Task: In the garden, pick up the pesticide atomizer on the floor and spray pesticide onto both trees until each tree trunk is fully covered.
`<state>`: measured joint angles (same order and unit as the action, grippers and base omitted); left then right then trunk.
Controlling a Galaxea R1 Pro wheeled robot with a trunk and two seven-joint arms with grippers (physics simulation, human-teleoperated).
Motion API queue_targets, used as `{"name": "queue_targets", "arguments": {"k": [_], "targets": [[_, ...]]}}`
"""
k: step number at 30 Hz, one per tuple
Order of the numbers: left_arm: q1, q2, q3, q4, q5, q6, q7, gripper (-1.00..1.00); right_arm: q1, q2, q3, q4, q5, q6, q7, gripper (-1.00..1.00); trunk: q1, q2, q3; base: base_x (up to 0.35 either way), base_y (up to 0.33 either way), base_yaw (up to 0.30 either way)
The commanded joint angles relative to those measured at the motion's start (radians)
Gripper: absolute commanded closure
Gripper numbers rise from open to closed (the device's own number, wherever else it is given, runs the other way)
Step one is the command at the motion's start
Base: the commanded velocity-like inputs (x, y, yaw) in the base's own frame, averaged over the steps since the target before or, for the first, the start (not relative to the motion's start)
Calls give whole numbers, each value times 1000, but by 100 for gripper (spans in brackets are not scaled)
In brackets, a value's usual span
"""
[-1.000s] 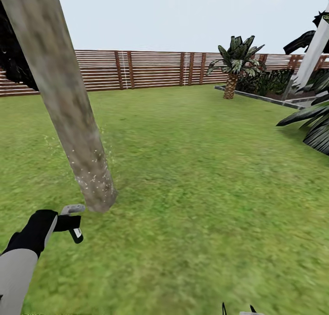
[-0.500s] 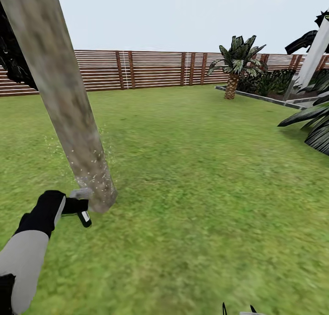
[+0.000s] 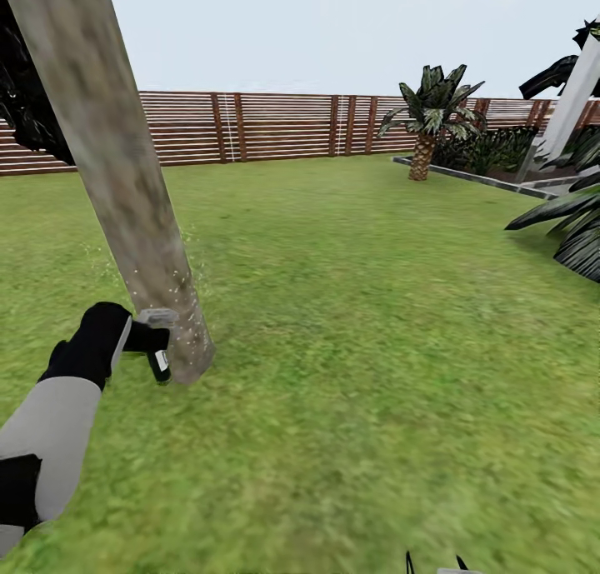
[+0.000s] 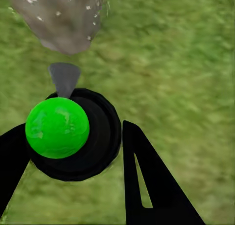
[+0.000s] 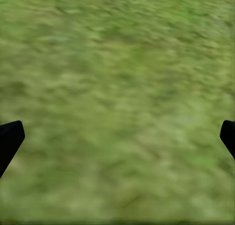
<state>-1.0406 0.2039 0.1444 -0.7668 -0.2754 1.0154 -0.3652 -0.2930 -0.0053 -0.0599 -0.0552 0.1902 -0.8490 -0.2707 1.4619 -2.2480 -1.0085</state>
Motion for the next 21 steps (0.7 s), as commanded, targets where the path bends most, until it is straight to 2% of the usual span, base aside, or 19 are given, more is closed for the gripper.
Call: {"name": "queue_targets", "arguments": {"k": [1,8,13,15,17,20,21], "targets": [[-28,-1,1,5,-15,3,0,100,0,0,0,0,0,0,0,-100,0,0,0,-2,0,0],[-45,15,0,2,-27,7,-1,100,0,0,0,0,0,1,1,-100,0,0,0,0,0,0],[-51,15,1,-6,-28,8,-1,100,0,0,0,0,0,1,1,-100,0,0,0,9,-22,0],[-71,17,0,-6,-29,8,-1,100,0,-1,0,0,0,1,1,-100,0,0,0,3,-4,0],[-75,36,0,-5,-29,8,-1,100,0,-1,0,0,0,1,0,-100,0,0,0,0,0,0],[-70,93,1,-5,-28,9,-3,100,0,-1,0,0,0,1,1,-100,0,0,0,0,0,0],[-69,99,1,-5,-27,10,-3,100,0,-1,0,0,0,1,0,-100,0,0,0,0,0,0]]}}
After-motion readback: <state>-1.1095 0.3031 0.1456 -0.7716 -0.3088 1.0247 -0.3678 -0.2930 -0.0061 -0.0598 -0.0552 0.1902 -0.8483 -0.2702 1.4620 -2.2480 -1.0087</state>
